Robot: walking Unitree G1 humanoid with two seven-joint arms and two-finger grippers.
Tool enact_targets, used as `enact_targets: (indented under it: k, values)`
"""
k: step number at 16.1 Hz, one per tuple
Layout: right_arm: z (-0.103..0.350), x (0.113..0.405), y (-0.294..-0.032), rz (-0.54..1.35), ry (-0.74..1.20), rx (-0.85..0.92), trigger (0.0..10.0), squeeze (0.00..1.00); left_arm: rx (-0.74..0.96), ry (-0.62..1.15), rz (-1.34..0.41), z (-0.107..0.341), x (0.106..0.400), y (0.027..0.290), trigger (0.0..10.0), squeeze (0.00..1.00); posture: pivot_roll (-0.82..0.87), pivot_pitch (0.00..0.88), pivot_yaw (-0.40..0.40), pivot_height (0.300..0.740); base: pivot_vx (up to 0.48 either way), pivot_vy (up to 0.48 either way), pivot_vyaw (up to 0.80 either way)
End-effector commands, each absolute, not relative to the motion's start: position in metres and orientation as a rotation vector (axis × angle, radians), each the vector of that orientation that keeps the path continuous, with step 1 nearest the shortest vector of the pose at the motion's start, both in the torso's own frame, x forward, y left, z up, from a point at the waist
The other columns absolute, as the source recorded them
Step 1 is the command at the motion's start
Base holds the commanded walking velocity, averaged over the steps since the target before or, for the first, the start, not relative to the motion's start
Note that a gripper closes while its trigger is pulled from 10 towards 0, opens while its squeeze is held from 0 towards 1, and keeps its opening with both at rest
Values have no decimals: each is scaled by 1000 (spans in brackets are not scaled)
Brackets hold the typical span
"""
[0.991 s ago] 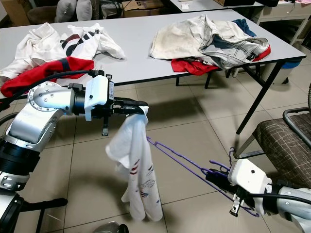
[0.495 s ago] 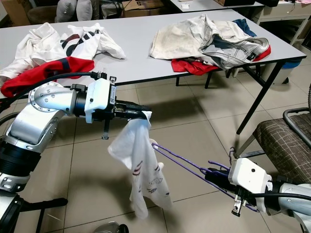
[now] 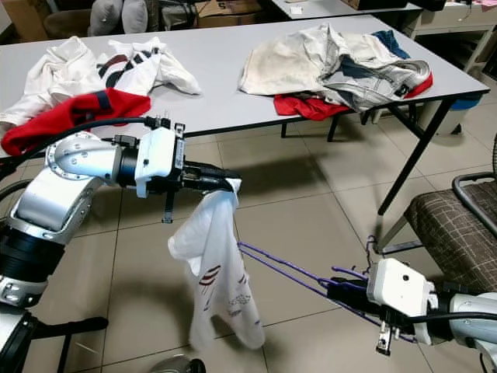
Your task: Hang hanger
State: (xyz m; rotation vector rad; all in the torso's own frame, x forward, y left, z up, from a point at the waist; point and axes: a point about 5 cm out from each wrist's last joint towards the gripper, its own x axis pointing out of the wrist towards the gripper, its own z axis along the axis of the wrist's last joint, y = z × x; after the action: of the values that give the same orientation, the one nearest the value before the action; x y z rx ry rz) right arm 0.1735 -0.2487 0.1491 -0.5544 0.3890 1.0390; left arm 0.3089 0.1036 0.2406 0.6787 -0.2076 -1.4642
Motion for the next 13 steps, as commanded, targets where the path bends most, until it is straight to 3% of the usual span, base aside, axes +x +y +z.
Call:
enact_targets:
  k: [1, 10, 13]
  values:
    - [151, 172, -249, 1053, 380, -553, 10000, 0, 709, -241, -1453, 249, 310, 103, 10000, 0, -20, 64, 46, 740, 0, 0, 0]
    - [148, 166, -249, 1055, 385, -539, 10000, 0, 736, -257, -1426, 251, 315, 105, 10000, 0, -24, 61, 50, 740, 0, 0, 0]
    - [130, 172, -244, 1079, 455, -512, 10000, 0, 678, -377, -1579, 259, 293, 85, 10000, 0, -15, 63, 51, 740, 0, 0, 0]
